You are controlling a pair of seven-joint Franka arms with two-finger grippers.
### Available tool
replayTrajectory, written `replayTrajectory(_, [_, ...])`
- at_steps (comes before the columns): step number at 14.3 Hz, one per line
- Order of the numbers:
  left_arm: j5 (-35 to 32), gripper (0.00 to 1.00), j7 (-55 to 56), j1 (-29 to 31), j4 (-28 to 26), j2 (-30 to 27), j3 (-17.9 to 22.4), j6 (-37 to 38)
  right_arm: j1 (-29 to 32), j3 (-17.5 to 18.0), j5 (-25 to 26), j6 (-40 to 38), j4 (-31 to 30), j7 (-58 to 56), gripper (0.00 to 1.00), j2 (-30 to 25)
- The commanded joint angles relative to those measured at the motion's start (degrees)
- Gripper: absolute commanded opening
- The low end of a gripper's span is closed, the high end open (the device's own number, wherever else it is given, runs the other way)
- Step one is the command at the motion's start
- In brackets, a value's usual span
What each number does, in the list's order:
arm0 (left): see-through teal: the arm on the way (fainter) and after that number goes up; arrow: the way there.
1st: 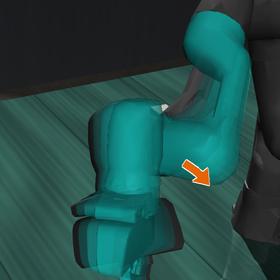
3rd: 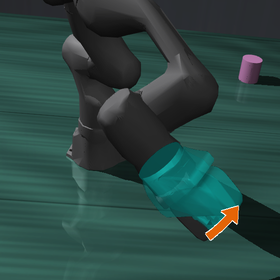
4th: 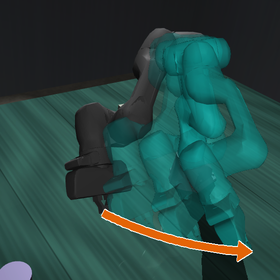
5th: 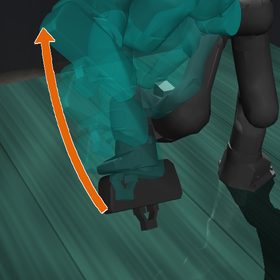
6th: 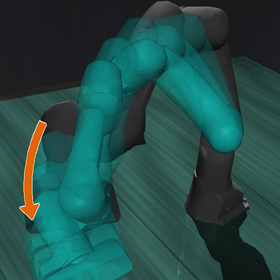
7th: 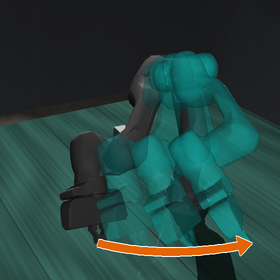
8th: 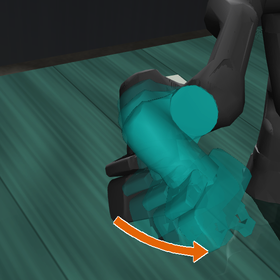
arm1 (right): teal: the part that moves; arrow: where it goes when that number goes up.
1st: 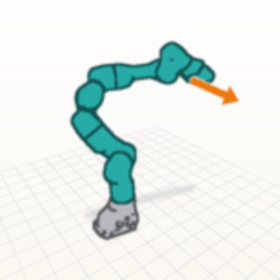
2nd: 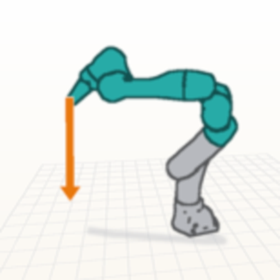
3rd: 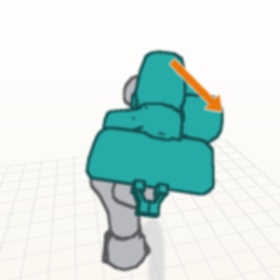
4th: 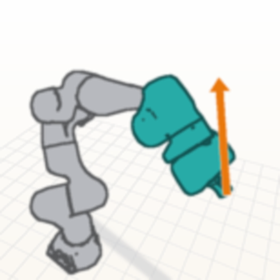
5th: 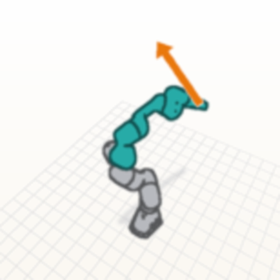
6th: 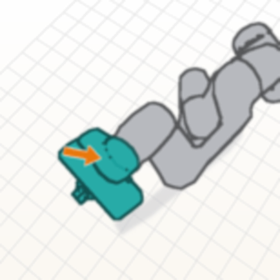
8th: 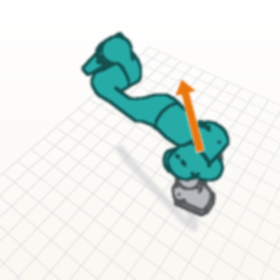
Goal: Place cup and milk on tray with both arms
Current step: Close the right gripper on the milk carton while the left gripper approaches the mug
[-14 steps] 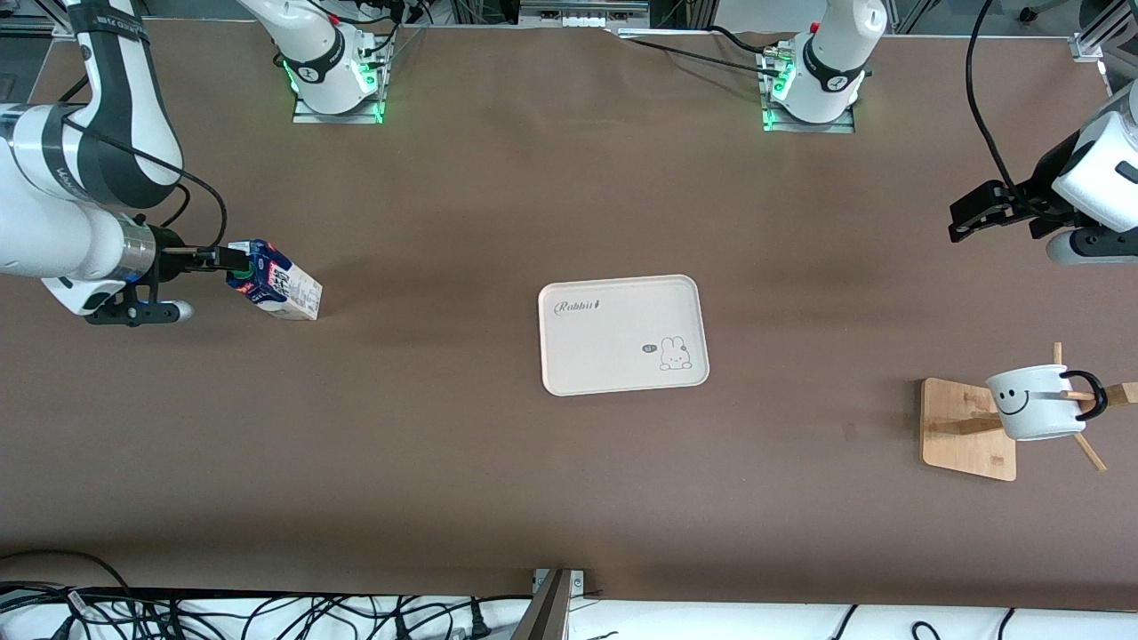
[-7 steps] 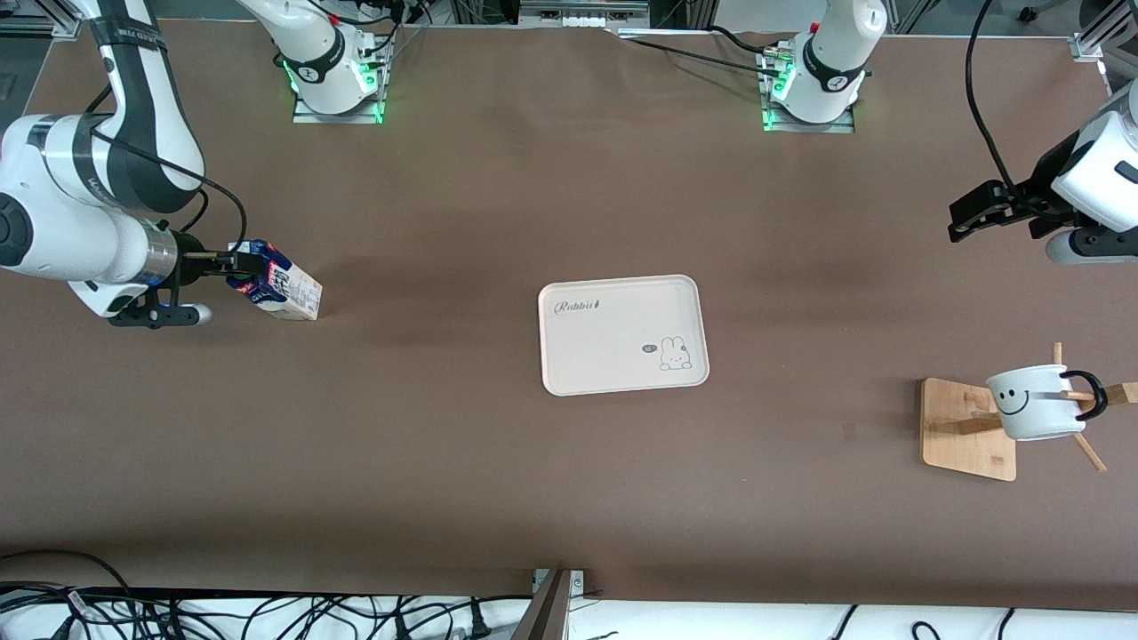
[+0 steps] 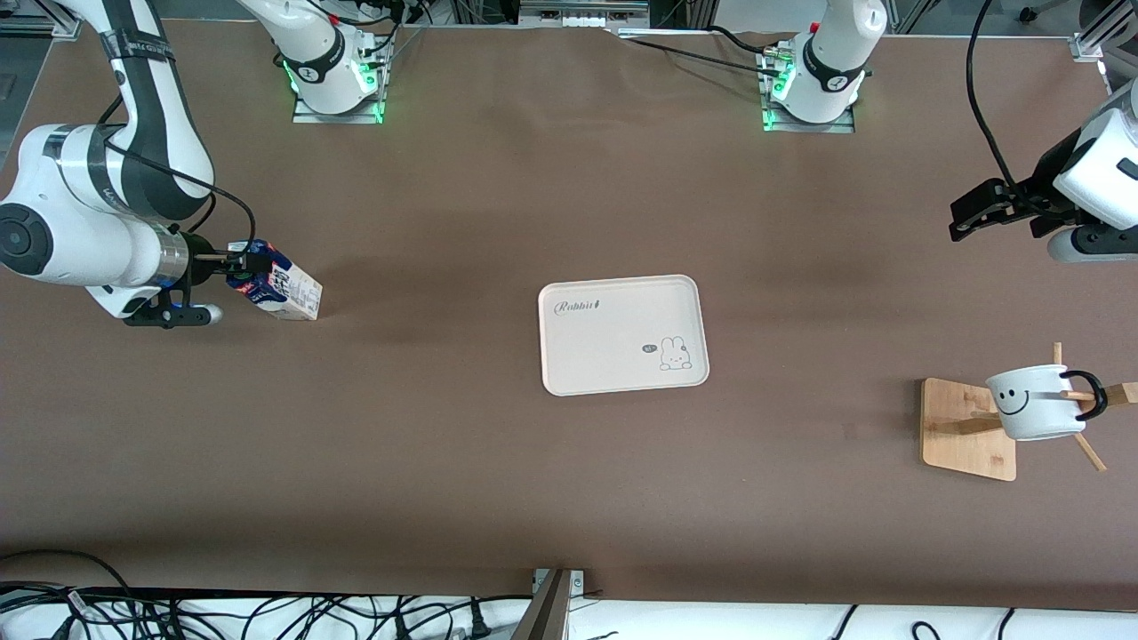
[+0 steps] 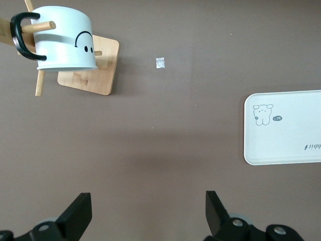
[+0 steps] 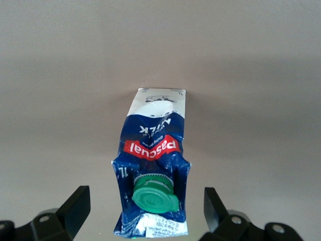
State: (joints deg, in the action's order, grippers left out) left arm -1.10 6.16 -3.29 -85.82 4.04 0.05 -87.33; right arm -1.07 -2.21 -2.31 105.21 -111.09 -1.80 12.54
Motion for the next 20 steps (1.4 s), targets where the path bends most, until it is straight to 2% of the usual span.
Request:
replayTrajectory(1, [-0.84, 1.00, -0.45, 0.03, 0.56, -0.43, -0.14, 0.41, 0.02, -0.07, -0.86, 0.17, -0.97, 1.88, 1.00, -0.50])
replayTrajectory(14, [-0.84, 1.00, -0.63, 0.03, 0.56, -0.43, -0.14, 0.32, 0.54, -0.51, -0.86, 0.88, -1.06, 1.18, 1.00, 0.90])
replayTrajectory(15, [-0.84, 1.00, -0.63, 0.03, 0.56, -0.35, -0.14, 0.32, 0.54, -0.51, -0.86, 0.88, -0.98, 1.10, 0.98, 1.25])
replayTrajectory(16, [-0.92, 1.00, -0.63, 0.03, 0.56, -0.34, -0.05, 0.14, 0.63, -0.60, -0.86, 0.96, -0.97, 0.92, 0.84, 1.34])
replayTrajectory(18, [-0.93, 1.00, -0.63, 0.03, 0.56, -0.34, -0.05, -0.03, 0.72, -0.60, -0.86, 0.96, -0.97, 0.83, 0.47, 1.69])
replayTrajectory(20, [-1.62, 1.00, -0.63, 0.03, 0.48, -0.26, -0.05, -0.21, 0.72, -0.60, -0.86, 1.05, -0.97, 0.83, 0.45, 2.31])
